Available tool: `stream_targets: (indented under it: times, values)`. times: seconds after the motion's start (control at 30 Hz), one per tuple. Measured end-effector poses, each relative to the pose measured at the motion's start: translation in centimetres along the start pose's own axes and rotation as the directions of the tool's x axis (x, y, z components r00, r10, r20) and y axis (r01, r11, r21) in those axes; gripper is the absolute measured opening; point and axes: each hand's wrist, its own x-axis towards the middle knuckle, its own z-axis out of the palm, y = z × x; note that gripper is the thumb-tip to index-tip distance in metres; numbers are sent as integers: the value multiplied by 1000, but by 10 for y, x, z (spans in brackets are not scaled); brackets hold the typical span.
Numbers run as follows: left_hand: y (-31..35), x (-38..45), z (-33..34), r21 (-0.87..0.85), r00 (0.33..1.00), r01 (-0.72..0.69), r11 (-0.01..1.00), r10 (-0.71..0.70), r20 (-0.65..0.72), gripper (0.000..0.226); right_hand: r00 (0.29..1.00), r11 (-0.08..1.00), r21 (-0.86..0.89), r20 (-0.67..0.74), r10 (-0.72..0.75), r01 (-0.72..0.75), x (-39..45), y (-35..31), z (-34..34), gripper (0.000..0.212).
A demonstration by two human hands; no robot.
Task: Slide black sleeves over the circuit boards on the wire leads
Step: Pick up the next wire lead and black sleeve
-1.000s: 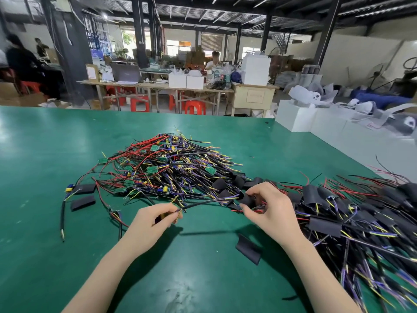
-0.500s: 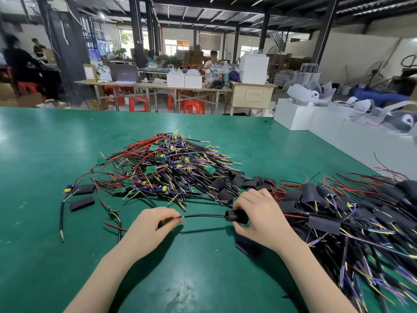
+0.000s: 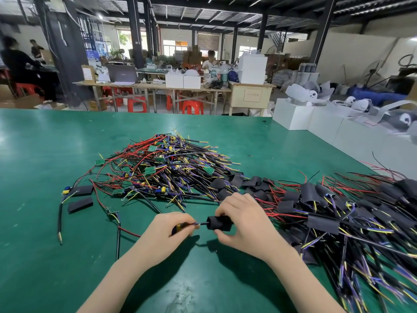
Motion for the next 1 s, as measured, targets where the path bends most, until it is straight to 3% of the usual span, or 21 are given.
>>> stream_targets:
  times: [0.1, 0.3, 0.5, 0.77, 1.0]
  values:
    - [6, 1, 7, -42, 1000, 16, 999, -16, 11, 10, 999, 999, 21, 14, -44, 44, 3, -10, 4, 27]
    - [4, 1, -5, -282, 964, 167, 945, -97, 246, 45, 1000, 997, 73, 17, 0, -1, -1, -6, 2, 27]
    - [1, 1, -4, -406, 970, 231, 884, -175, 170, 31, 998, 996, 75, 24, -51, 49, 0, -11, 2, 26]
    - [0, 2, 1, -633, 951, 303, 712, -269, 153, 31, 999, 982, 181, 2, -50, 49, -1, -11, -1, 25]
    - [-1, 2, 1, -613, 971, 240, 753, -176, 163, 28, 1000, 914, 404, 16, 26, -30, -3, -14, 0, 23]
